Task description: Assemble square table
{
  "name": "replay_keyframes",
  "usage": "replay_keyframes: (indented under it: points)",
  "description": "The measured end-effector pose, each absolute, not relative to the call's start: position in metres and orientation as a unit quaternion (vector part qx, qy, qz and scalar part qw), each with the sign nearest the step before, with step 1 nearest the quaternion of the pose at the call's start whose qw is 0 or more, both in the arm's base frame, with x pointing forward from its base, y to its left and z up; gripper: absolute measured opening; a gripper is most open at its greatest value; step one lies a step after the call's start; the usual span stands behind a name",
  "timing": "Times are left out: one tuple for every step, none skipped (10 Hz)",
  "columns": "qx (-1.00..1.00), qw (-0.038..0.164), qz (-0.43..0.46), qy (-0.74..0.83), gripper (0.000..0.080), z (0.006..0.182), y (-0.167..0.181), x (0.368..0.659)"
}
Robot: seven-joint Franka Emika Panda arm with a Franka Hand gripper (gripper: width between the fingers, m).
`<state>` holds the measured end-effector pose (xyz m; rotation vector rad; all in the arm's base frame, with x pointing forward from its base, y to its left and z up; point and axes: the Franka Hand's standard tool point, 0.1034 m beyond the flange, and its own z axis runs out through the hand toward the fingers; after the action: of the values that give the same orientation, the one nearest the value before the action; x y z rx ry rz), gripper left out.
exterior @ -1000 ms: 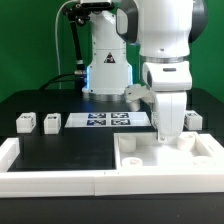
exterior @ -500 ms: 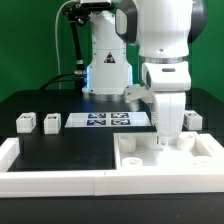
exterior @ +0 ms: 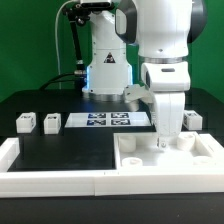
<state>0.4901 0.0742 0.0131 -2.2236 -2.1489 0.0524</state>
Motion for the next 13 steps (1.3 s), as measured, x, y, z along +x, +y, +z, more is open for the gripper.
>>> replay_keyframes:
  points:
    - [-0.733, 0.023, 0.015, -0.680, 0.0648, 0.015, 0.075, 0.489]
    - [-0.763, 0.016, 0.012, -0.647, 0.0648, 0.027, 0.078, 0.482]
    - [-0.780, 0.011, 0.010, -0.626, 0.0648, 0.038, 0.081, 0.476]
    - [-0.791, 0.009, 0.009, -0.612, 0.0648, 0.044, 0.084, 0.471]
    - [-0.814, 0.007, 0.007, -0.580, 0.0648, 0.049, 0.090, 0.467]
    - [-0.825, 0.005, 0.005, -0.565, 0.0648, 0.053, 0.098, 0.465]
    - [-0.825, 0.005, 0.006, -0.565, 0.0648, 0.051, 0.096, 0.465]
    - [-0.825, 0.005, 0.007, -0.564, 0.0648, 0.051, 0.096, 0.465]
    - [-0.831, 0.006, 0.007, -0.556, 0.0648, 0.051, 0.096, 0.465]
    - [-0.857, 0.007, 0.007, -0.516, 0.0648, 0.051, 0.097, 0.465]
    - [-0.888, 0.008, 0.002, -0.460, 0.0648, 0.052, 0.097, 0.462]
    - [-0.920, 0.009, -0.005, -0.393, 0.0648, 0.053, 0.098, 0.450]
    - [-0.944, 0.010, -0.004, -0.329, 0.0648, 0.055, 0.101, 0.440]
